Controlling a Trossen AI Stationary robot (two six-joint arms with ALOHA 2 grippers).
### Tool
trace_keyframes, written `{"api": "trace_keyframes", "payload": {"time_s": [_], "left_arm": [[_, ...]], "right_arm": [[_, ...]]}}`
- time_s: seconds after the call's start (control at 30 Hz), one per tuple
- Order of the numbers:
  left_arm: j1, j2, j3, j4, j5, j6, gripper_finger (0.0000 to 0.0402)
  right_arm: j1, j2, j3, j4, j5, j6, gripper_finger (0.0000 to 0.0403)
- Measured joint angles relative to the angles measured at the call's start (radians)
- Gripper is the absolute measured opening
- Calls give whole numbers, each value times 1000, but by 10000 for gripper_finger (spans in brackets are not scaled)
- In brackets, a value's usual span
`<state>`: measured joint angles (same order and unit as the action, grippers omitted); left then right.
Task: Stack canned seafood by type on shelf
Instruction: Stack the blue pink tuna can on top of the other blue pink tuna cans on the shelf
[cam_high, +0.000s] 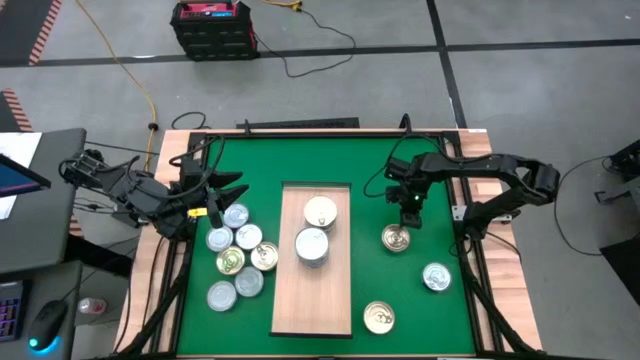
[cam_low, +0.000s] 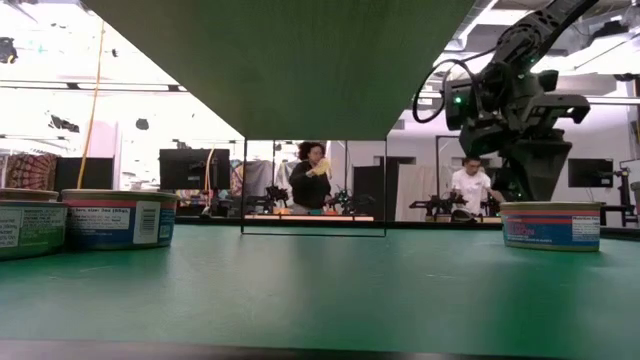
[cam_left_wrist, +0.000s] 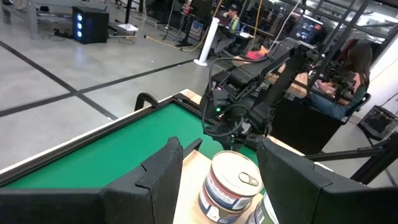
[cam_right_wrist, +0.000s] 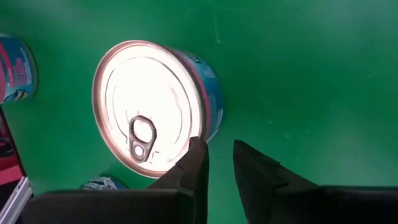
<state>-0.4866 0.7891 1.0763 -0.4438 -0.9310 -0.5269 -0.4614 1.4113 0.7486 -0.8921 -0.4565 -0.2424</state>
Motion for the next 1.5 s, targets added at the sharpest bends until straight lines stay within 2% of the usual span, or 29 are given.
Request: {"api": "trace_keyframes", "payload": {"time_s": [0.47,0.6,0.8,0.9,1.0,1.1,1.17,1.3,1.4,1.5], "left_arm": [[0,0,0,0,-19,10,199],[0,0,0,0,-19,10,199],[0,0,0,-1,-19,11,199],[0,0,0,-4,-18,11,199],[0,0,0,-9,-18,10,199],[0,0,0,-9,-7,0,199],[0,0,0,-9,9,-5,199],[0,0,0,-9,10,-7,199],[0,0,0,-9,9,-9,199],[0,1,0,-9,9,-13,199]], "right_arm": [[136,-2,2,22,136,148,95],[96,-2,-8,30,122,147,67],[-33,2,-13,46,139,106,12],[-96,1,-13,48,154,83,16],[-139,1,-6,31,152,80,39],[-148,0,28,-44,70,66,59],[-117,-6,47,-96,49,41,63],[-13,-8,52,-122,106,36,66],[66,-10,52,-102,177,82,66],[118,-22,52,-72,191,139,70]]}}
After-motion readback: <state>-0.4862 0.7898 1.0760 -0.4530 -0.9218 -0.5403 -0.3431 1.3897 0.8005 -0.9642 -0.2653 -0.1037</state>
